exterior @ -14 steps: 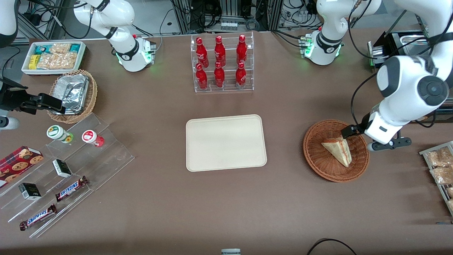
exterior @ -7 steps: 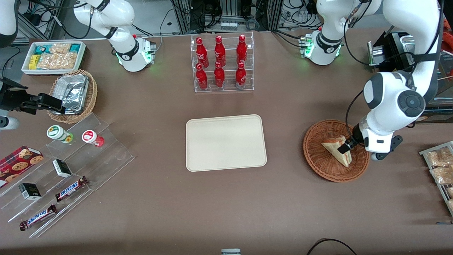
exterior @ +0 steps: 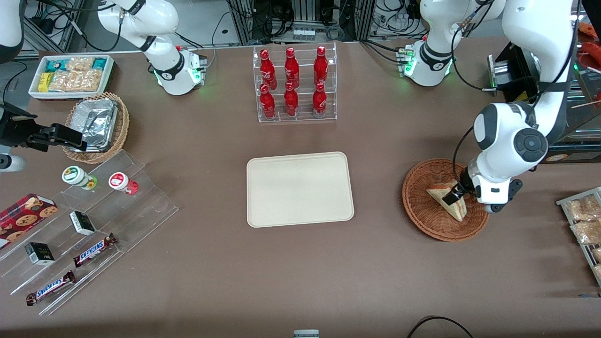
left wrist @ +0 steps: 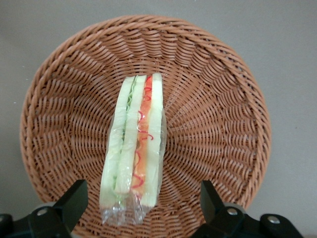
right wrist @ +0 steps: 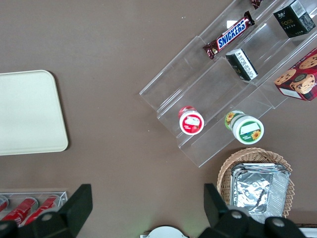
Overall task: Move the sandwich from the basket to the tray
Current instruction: 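Lower the open left gripper around the wrapped sandwich and close it, then lift the sandwich out of the basket and carry it over the cream tray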
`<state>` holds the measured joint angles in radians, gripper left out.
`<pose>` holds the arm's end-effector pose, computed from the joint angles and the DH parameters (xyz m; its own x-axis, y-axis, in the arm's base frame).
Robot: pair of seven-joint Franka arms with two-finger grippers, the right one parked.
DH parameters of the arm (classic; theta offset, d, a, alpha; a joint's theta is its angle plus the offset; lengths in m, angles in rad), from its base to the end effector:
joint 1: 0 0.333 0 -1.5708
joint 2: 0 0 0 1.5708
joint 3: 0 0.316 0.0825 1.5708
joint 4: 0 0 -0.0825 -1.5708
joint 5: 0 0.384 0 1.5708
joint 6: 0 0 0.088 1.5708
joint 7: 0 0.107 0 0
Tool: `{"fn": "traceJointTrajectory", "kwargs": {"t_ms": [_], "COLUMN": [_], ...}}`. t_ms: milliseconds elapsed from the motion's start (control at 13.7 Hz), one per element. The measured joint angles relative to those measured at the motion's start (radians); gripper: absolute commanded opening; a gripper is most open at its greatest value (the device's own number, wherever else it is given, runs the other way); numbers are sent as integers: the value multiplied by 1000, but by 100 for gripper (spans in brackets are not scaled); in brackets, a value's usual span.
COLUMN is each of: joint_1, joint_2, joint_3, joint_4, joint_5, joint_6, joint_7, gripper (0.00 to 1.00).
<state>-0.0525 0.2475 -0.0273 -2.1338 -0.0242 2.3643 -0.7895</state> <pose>0.5662 -0.0454 0.2893 0.7463 0.6650 -0.0287 0.6653 -0.7465 0.0043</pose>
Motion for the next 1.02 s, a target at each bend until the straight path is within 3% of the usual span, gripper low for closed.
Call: {"fn": "traceJointTrajectory", "kwargs": {"t_ms": [146, 220, 293, 366, 439, 805, 1024], "joint_1": [0, 0, 0, 0, 0, 0, -1], "joint_2": [16, 24, 31, 36, 38, 34, 3], "joint_3": [0, 0, 1, 1, 1, 1, -2], "joint_4": [-25, -30, -32, -32, -32, -34, 6], "joint_5": [0, 0, 0, 0, 0, 68, 79], "joint_6": [34, 41, 44, 46, 47, 40, -70], "joint_7": [-2, -2, -3, -3, -3, -2, 7], "gripper": [100, 93, 64, 22, 0, 0, 0]}}
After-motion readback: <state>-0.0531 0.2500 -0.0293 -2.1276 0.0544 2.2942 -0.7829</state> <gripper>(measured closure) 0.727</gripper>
